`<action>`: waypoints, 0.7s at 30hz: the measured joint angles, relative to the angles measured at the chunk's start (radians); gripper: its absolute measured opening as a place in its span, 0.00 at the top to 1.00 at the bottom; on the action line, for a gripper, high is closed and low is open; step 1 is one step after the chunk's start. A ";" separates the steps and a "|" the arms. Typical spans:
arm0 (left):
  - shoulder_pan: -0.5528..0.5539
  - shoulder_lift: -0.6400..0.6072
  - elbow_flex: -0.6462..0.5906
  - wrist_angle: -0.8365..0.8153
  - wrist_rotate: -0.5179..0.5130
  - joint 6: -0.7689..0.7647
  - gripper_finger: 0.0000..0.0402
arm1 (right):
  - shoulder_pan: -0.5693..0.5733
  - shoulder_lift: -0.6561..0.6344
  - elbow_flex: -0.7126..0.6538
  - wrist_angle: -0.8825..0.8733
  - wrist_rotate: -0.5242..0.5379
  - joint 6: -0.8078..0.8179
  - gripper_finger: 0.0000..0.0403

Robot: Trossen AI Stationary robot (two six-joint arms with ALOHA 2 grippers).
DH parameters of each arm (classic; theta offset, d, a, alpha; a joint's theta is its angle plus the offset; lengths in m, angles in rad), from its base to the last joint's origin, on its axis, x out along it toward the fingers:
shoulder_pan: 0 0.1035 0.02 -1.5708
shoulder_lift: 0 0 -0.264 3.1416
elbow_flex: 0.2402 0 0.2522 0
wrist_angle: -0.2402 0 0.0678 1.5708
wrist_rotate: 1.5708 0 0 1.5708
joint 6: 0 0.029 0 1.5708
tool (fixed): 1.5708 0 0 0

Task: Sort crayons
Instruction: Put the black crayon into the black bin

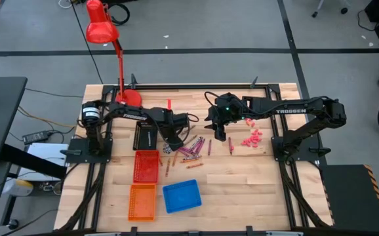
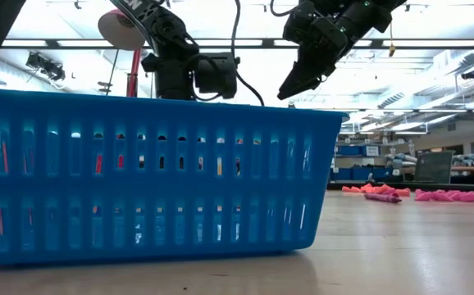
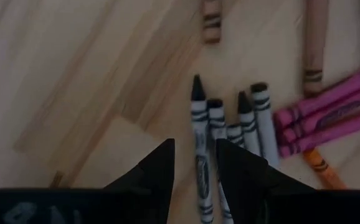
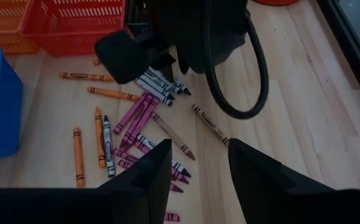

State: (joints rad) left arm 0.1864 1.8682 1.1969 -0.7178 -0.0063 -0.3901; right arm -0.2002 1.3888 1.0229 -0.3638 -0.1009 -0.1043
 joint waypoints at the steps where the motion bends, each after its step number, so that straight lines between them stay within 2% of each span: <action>1: 0.000 0.006 0.002 0.010 0.000 0.006 0.68 | 0.000 0.000 0.000 0.001 0.000 0.000 0.60; 12: 0.002 0.020 0.000 -0.005 -0.019 0.109 0.68 | 0.000 0.000 0.000 0.017 0.000 0.023 0.60; 21: 0.007 0.020 0.000 0.079 -0.018 0.061 0.68 | 0.000 0.000 0.000 0.018 0.000 0.023 0.60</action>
State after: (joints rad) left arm 0.1932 1.8885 1.1973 -0.6393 -0.0246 -0.3295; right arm -0.2001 1.3888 1.0229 -0.3454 -0.1009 -0.0811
